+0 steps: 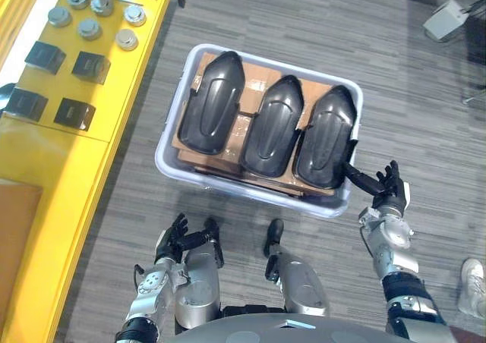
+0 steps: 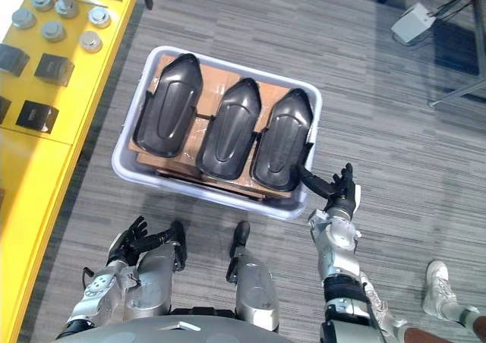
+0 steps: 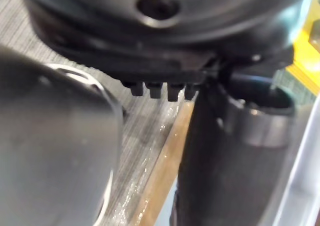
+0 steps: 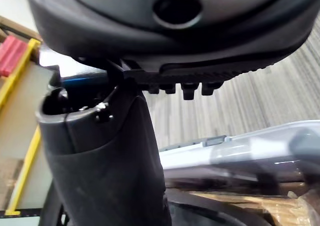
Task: Walk over and take three plastic housings, then place them on the shelf
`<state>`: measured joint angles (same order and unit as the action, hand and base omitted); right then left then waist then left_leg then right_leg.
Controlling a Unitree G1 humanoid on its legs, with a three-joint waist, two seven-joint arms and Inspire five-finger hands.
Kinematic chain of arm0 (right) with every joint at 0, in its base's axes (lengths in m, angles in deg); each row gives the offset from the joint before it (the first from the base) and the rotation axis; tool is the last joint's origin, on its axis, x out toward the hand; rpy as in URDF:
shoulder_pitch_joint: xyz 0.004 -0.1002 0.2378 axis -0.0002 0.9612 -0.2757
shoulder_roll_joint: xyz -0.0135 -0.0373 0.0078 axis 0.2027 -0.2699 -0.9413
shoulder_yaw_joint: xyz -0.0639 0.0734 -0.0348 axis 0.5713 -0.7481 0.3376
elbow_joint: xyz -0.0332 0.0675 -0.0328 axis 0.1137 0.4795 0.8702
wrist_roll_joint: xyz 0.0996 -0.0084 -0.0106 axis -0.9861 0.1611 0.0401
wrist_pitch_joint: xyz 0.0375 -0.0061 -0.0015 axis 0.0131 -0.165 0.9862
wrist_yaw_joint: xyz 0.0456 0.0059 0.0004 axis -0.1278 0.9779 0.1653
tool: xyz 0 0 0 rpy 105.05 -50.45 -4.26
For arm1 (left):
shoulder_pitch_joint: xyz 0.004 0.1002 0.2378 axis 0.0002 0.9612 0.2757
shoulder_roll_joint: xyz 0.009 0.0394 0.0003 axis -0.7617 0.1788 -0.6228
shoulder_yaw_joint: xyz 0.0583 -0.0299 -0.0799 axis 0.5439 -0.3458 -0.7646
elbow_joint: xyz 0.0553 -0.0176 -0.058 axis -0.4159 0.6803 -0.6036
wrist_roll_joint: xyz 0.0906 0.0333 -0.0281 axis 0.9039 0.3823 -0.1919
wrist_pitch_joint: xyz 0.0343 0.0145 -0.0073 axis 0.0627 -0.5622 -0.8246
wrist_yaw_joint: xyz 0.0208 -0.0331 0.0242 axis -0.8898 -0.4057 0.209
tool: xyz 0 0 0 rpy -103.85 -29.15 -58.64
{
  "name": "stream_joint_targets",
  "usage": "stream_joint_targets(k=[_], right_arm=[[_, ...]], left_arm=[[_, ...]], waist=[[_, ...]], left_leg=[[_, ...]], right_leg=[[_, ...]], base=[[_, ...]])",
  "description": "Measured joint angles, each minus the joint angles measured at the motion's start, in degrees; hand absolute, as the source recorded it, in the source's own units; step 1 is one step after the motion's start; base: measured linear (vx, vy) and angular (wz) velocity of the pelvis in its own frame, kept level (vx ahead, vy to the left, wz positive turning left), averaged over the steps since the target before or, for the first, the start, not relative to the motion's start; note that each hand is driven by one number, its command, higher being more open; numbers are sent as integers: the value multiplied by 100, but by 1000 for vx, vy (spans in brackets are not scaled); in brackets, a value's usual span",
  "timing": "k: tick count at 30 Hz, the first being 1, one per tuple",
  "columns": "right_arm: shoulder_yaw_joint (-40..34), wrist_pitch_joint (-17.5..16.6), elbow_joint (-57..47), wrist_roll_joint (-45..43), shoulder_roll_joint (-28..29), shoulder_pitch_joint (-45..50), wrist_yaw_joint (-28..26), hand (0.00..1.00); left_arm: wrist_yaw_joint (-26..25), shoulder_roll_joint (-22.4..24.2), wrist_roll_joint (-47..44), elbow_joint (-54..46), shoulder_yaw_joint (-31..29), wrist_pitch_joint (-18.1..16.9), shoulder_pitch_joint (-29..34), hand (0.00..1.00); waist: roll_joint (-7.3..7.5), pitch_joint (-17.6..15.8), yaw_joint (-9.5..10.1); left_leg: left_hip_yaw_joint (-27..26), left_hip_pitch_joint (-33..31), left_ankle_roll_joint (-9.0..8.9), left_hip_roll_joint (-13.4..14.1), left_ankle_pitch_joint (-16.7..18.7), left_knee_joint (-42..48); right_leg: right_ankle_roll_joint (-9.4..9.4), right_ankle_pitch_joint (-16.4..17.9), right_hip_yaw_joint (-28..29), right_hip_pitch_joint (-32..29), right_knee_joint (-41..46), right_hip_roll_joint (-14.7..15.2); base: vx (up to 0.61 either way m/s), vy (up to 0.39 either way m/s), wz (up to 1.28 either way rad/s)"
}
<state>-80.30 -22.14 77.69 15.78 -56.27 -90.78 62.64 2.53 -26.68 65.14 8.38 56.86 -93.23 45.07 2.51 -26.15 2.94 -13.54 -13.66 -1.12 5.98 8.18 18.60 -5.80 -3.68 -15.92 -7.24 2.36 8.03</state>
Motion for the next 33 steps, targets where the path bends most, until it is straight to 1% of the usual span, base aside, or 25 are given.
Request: stream_joint_targets(k=[1,2,6,7,8,12,14,16,19,22,25,27,30,33], right_arm=[[-6,129,213,3,-162,-203,-42,100],[-9,239,335,18,-271,-313,-116,100],[-9,459,753,209,-523,-747,-303,100],[-8,536,781,239,-620,-838,-362,100],[7,623,930,280,-806,-1049,-465,0],[57,828,1149,684,-1170,-1390,-653,0],[156,955,1286,975,-1346,-1567,-751,0],[156,1007,1436,1135,-1560,-1647,-766,0],[250,1027,1429,1345,-1793,-1673,-898,0],[255,1130,1417,1352,-1827,-1764,-962,0],[320,1231,1334,1571,-1829,-1737,-1091,0],[308,1234,1277,1585,-1829,-1696,-1110,0],[228,1247,922,1591,-1829,-1259,-1109,0],[104,1238,673,1596,-1821,-1006,-1046,0]], left_arm=[[33,39,-1,2,1,-4,-28,100],[50,56,-2,2,4,-8,-28,100],[83,67,-8,3,5,-13,-29,100],[97,81,-9,2,6,-14,-31,100],[113,86,-11,2,8,-24,-34,100],[145,84,-21,24,26,-15,-36,100],[144,85,-22,14,22,-14,-36,100],[145,87,-21,10,24,-12,-36,100],[147,80,-17,25,23,-12,-35,100],[147,83,-16,29,22,-15,-35,100],[148,91,-13,3,22,-20,-32,100],[148,98,-12,1,11,-15,-26,100],[148,101,6,-1,4,-10,0,100],[148,99,23,7,-5,-11,26,100]], waist=[[-56,-75,-3],[-74,-86,0],[-97,-100,11],[-125,-121,12],[-146,-139,18],[-210,-193,23],[-215,-210,52],[-217,-212,69],[-217,-214,8],[-212,-217,-6],[-207,-219,-2],[-207,-218,-19],[-199,-212,-14],[-161,-177,-32]], left_leg=[[52,2,36,-60,-44,-41],[77,-2,55,-123,-96,-107],[153,-56,106,-232,-181,-180],[170,-78,118,-251,-188,-174],[193,-133,152,-294,-213,-174],[251,-188,193,-361,-253,-166],[283,-197,214,-386,-267,-167],[303,-204,226,-407,-278,-171],[311,-207,239,-438,-287,-178],[312,-204,241,-447,-288,-176],[336,-184,242,-454,-288,-175],[361,-168,242,-468,-289,-174],[399,44,238,-488,-285,-219],[370,216,261,-523,-305,-341]], right_leg=[[0,1,-63,-2,49,51],[0,0,-103,-17,55,79],[0,-1,-156,-87,124,169],[0,-1,-171,-106,160,190],[-6,-6,-184,-151,174,228],[-17,-31,-243,-178,214,289],[-16,-31,-265,-179,240,309],[-16,-30,-274,-182,245,326],[-16,-31,-273,-189,253,355],[-17,-31,-274,-188,255,363],[-16,-31,-299,-152,255,369],[-16,-31,-335,-118,252,384],[-16,-31,-391,119,239,398],[-16,-31,-377,249,191,419]], base=[[-53,32,23],[-53,23,23],[-44,26,15],[-67,52,13],[-56,44,11],[-55,41,13],[-43,24,8],[-45,20,4],[-14,7,1],[0,0,0],[-5,3,4],[-9,13,9],[-8,12,11],[-25,8,-3]])
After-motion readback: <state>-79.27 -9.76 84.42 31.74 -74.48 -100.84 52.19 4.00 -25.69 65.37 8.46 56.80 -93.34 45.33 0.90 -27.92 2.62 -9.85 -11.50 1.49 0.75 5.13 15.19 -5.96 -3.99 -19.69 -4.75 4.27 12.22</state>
